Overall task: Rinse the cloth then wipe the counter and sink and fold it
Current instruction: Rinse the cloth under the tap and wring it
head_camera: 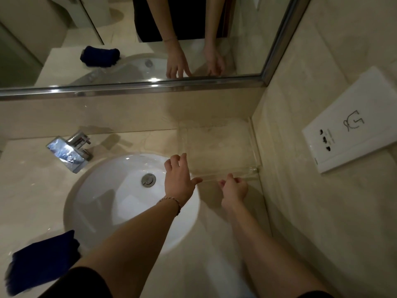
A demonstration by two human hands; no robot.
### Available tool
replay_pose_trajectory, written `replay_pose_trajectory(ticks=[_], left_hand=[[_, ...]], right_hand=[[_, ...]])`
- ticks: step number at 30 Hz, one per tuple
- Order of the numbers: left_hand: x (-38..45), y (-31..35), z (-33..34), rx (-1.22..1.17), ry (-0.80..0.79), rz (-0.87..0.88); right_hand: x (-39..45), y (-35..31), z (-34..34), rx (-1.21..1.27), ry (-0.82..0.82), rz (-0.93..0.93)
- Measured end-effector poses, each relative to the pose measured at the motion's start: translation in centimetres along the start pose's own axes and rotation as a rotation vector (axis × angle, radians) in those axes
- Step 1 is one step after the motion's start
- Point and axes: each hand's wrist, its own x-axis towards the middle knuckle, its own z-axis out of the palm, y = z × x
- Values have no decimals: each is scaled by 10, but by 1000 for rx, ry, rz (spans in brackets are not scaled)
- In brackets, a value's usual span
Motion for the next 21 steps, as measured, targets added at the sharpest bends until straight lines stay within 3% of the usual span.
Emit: replay_pose_trajectory(ticks=[21], left_hand=[[19,-1,-5,-50,-27,-18]], right_hand=[[0,-3,20,88,-35,-25]])
